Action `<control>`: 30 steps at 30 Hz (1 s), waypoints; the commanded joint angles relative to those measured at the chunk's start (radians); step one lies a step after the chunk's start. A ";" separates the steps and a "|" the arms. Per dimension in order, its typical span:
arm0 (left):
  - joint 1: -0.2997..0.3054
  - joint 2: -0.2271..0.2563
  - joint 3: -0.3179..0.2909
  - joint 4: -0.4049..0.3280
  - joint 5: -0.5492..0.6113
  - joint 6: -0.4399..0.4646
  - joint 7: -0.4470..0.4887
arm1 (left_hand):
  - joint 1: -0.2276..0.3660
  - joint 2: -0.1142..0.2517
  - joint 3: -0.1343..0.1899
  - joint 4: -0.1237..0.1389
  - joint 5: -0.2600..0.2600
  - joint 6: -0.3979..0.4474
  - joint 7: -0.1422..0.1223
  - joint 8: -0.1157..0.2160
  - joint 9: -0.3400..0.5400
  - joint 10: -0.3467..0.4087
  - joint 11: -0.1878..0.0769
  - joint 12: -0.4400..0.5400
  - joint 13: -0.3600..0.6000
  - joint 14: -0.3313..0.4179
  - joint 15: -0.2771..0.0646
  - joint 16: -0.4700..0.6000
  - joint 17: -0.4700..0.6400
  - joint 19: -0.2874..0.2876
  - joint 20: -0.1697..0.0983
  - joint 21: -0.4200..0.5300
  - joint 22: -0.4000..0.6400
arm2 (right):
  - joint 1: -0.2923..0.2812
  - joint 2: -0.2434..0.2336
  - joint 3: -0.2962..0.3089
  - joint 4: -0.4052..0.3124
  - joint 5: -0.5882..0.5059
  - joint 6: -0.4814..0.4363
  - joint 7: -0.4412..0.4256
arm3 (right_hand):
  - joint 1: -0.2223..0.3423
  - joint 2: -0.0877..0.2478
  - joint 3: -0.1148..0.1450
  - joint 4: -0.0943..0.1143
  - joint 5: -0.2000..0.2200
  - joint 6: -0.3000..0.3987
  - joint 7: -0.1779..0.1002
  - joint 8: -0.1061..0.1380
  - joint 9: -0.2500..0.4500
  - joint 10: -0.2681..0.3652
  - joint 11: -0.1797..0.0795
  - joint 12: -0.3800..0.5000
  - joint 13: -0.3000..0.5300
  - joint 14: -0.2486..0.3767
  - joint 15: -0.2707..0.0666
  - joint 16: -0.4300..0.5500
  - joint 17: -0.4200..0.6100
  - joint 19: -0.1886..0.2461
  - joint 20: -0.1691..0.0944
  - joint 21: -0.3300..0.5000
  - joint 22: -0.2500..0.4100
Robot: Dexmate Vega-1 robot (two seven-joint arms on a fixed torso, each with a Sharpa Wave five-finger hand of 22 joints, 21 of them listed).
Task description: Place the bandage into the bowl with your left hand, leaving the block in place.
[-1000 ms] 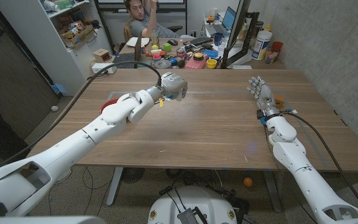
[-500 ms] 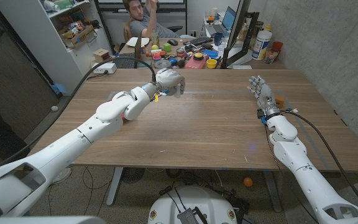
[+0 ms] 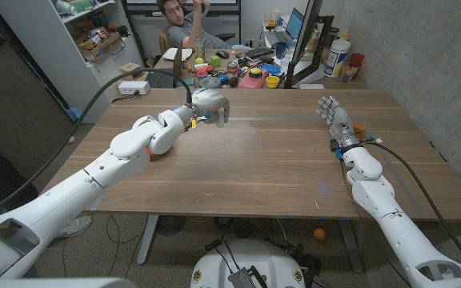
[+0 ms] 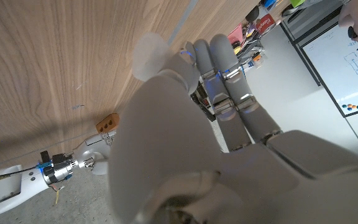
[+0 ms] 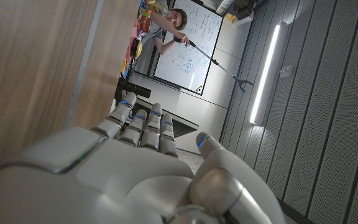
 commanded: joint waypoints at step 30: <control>0.253 0.275 -0.300 -0.063 -0.132 -0.029 0.012 | -0.022 -0.020 0.064 0.029 0.005 0.072 0.018 -0.010 -0.007 0.063 0.027 -0.017 0.009 0.113 -0.130 -0.035 0.006 -0.027 -0.112 0.019 -0.002 | -0.002 0.010 -0.066 -0.065 -0.039 -0.029 -0.034 | -0.015 0.045 0.007 -0.001 0.006 0.010 0.000 0.005 0.002 0.006 0.000 0.000 0.005 0.010 -0.001 -0.002 0.004 0.013 -0.022 -0.009 0.004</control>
